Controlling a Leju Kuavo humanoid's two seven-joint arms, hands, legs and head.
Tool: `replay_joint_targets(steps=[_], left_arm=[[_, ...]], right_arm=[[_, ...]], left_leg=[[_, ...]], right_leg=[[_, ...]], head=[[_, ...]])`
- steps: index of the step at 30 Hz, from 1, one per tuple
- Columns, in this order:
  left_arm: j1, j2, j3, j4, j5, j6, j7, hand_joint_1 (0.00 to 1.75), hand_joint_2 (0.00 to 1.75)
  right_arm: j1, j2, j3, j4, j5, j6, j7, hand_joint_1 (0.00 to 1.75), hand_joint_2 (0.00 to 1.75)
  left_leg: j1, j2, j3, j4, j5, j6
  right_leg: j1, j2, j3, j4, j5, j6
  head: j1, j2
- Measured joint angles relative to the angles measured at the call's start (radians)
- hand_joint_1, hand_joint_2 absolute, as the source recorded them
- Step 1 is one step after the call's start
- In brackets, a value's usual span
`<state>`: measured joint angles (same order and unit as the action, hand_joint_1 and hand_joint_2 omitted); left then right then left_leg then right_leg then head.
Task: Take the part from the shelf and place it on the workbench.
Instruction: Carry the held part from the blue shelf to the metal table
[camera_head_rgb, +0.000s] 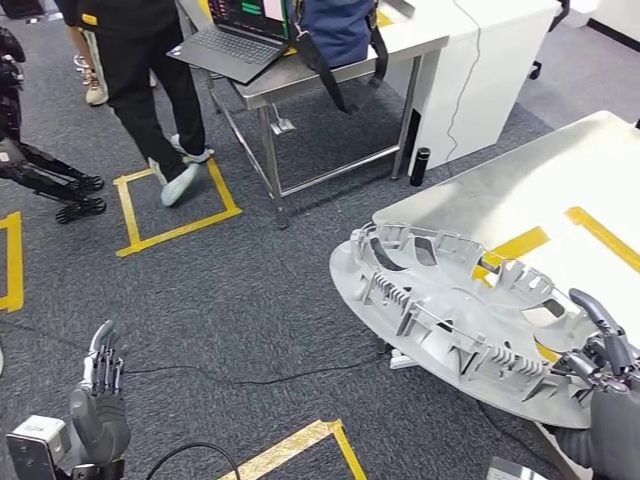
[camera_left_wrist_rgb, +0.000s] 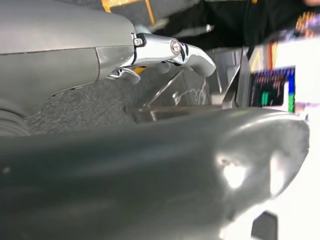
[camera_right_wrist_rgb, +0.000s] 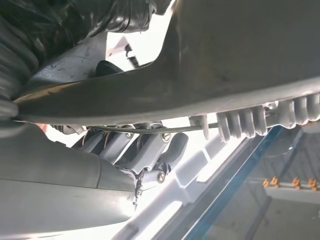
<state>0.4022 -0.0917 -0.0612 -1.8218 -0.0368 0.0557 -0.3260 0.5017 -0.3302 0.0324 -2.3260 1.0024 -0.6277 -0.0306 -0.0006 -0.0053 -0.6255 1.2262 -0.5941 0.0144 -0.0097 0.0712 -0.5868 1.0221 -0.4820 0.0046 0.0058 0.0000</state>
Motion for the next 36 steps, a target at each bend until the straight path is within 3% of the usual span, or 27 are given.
replay_joint_targets(steps=[2,4,5,6,7,8,10,12,13,14,16,18,19,22,26,30,31,33,35,36], left_arm=[[0.007,0.003,0.000,-0.006,-0.015,0.001,0.013,0.00,0.00],[0.020,0.007,0.000,-0.020,-0.025,0.004,0.028,0.00,0.00],[0.028,0.009,0.000,-0.029,-0.027,0.006,0.035,0.00,0.00],[0.037,0.012,0.000,-0.039,-0.029,0.009,0.041,0.00,0.00],[0.044,0.014,0.000,-0.049,-0.030,0.011,0.046,0.00,0.00],[0.051,0.015,0.000,-0.057,-0.031,0.012,0.051,0.00,0.00],[0.064,0.017,0.001,-0.069,-0.033,0.014,0.056,0.00,0.00],[0.075,0.018,0.002,-0.074,-0.035,0.014,0.059,0.00,0.00],[0.078,0.019,0.002,-0.075,-0.035,0.014,0.060,0.00,0.00],[0.079,0.019,0.003,-0.075,-0.035,0.014,0.061,0.00,0.00],[0.079,0.020,0.003,-0.077,-0.035,0.014,0.063,0.00,0.00],[0.079,0.020,0.004,-0.081,-0.031,0.012,0.066,0.00,0.00],[0.079,0.021,0.004,-0.083,-0.028,0.011,0.067,0.00,0.00],[0.077,0.021,0.004,-0.086,-0.017,0.006,0.067,0.00,0.00],[0.075,0.021,0.004,-0.088,-0.014,0.001,0.067,0.00,0.00],[0.076,0.021,0.004,-0.088,-0.014,0.000,0.067,0.00,0.00],[0.076,0.021,0.004,-0.088,-0.013,-0.001,0.067,0.00,0.00],[0.076,0.021,0.004,-0.088,-0.009,-0.003,0.067,0.00,0.00],[0.075,0.023,0.004,-0.087,-0.006,-0.004,0.067,0.00,0.00],[0.075,0.023,0.004,-0.087,-0.005,-0.004,0.066,0.00,0.00]], right_arm=[[-0.009,0.005,-0.001,0.003,-0.014,0.002,-0.010,1.75,1.75],[-0.018,0.011,-0.002,0.008,-0.028,0.006,-0.019,1.75,1.75],[-0.022,0.014,-0.002,0.010,-0.034,0.010,-0.023,1.75,1.75],[-0.025,0.016,-0.002,0.012,-0.039,0.014,-0.026,1.75,1.75],[-0.026,0.019,-0.002,0.014,-0.044,0.018,-0.028,1.75,1.75],[-0.030,0.022,-0.002,0.016,-0.047,0.021,-0.030,1.75,1.75],[-0.040,0.026,-0.001,0.022,-0.051,0.025,-0.032,1.75,1.75],[-0.048,0.028,0.000,0.027,-0.053,0.029,-0.033,1.75,1.75],[-0.049,0.029,0.000,0.029,-0.054,0.031,-0.033,1.75,1.75],[-0.050,0.029,0.000,0.031,-0.056,0.035,-0.033,1.75,1.75],[-0.054,0.030,0.000,0.033,-0.059,0.042,-0.032,1.75,1.75],[-0.061,0.031,0.000,0.036,-0.061,0.048,-0.031,1.75,1.75],[-0.064,0.031,0.000,0.037,-0.060,0.051,-0.030,1.75,1.75],[-0.068,0.032,-0.004,0.039,-0.059,0.056,-0.026,1.75,1.75],[-0.077,0.032,-0.009,0.039,-0.057,0.062,-0.023,1.75,1.75],[-0.080,0.032,-0.010,0.039,-0.057,0.064,-0.022,1.75,1.75],[-0.081,0.032,-0.011,0.040,-0.057,0.066,-0.021,1.75,1.75],[-0.084,0.032,-0.020,0.042,-0.056,0.075,-0.014,1.75,1.75],[-0.087,0.032,-0.033,0.045,-0.055,0.086,-0.008,1.75,1.75],[-0.090,0.032,-0.038,0.047,-0.057,0.089,-0.007,1.75,1.75]], left_leg=[[-0.002,-0.053,0.054,-0.135,0.066,0.014],[-0.004,-0.091,0.081,-0.201,0.083,0.019],[-0.006,-0.086,0.083,-0.208,0.082,0.019],[-0.005,-0.072,0.085,-0.213,0.085,0.020],[-0.004,-0.058,0.087,-0.221,0.089,0.023],[-0.001,-0.042,0.090,-0.229,0.094,0.027],[0.000,-0.011,0.093,-0.239,0.099,0.031],[-0.002,0.020,0.092,-0.238,0.097,0.032],[-0.002,0.035,0.092,-0.238,0.096,0.031],[-0.001,0.050,0.093,-0.238,0.094,0.029],[0.000,0.075,0.098,-0.236,0.089,0.021],[-0.004,0.096,0.103,-0.231,0.081,0.009],[-0.008,0.105,0.105,-0.229,0.078,0.004],[-0.006,0.125,0.112,-0.225,0.070,-0.009],[0.003,0.038,0.066,-0.104,-0.011,-0.021],[0.003,0.028,0.048,-0.064,-0.031,-0.022],[0.003,0.023,0.029,-0.026,-0.045,-0.022],[-0.001,-0.004,0.025,-0.046,0.004,-0.005],[-0.004,-0.066,0.063,-0.159,0.080,0.022],[-0.006,-0.087,0.077,-0.195,0.090,0.028]], right_leg=[[-0.001,0.028,-0.002,0.001,0.002,0.002],[-0.006,0.053,-0.010,0.001,0.007,0.011],[-0.008,0.067,-0.014,0.000,0.010,0.018],[-0.011,0.078,-0.020,-0.002,0.012,0.024],[-0.010,0.068,-0.027,0.002,0.009,0.029],[-0.007,0.043,-0.040,0.021,-0.004,0.033],[-0.002,-0.028,-0.085,0.114,-0.059,0.038],[-0.005,-0.059,-0.137,0.231,-0.110,0.046],[-0.007,-0.066,-0.148,0.258,-0.113,0.050],[-0.009,-0.071,-0.138,0.245,-0.099,0.054],[-0.013,-0.101,-0.068,0.125,-0.042,0.060],[-0.011,-0.141,0.000,0.014,-0.011,0.055],[-0.009,-0.152,0.013,-0.008,-0.011,0.048],[-0.006,-0.121,0.011,-0.009,-0.010,0.025],[-0.009,-0.084,0.012,-0.012,-0.004,0.006],[-0.009,-0.078,0.011,-0.012,-0.004,0.004],[-0.008,-0.071,0.011,-0.012,-0.004,0.003],[-0.002,-0.024,0.012,-0.011,-0.003,0.002],[0.001,0.027,0.010,-0.009,-0.001,0.004],[-0.002,0.040,0.006,-0.008,0.001,0.008]], head=[[0.001,0.000],[0.001,0.000],[0.000,0.000],[0.000,0.000],[0.001,0.000],[0.003,0.000],[0.009,0.000],[0.012,0.000],[0.012,0.000],[0.012,0.000],[0.013,0.000],[0.013,0.000],[0.013,0.000],[0.010,0.000],[0.003,0.000],[0.002,0.000],[0.001,0.000],[0.001,0.000],[0.002,0.000],[0.002,0.000]])
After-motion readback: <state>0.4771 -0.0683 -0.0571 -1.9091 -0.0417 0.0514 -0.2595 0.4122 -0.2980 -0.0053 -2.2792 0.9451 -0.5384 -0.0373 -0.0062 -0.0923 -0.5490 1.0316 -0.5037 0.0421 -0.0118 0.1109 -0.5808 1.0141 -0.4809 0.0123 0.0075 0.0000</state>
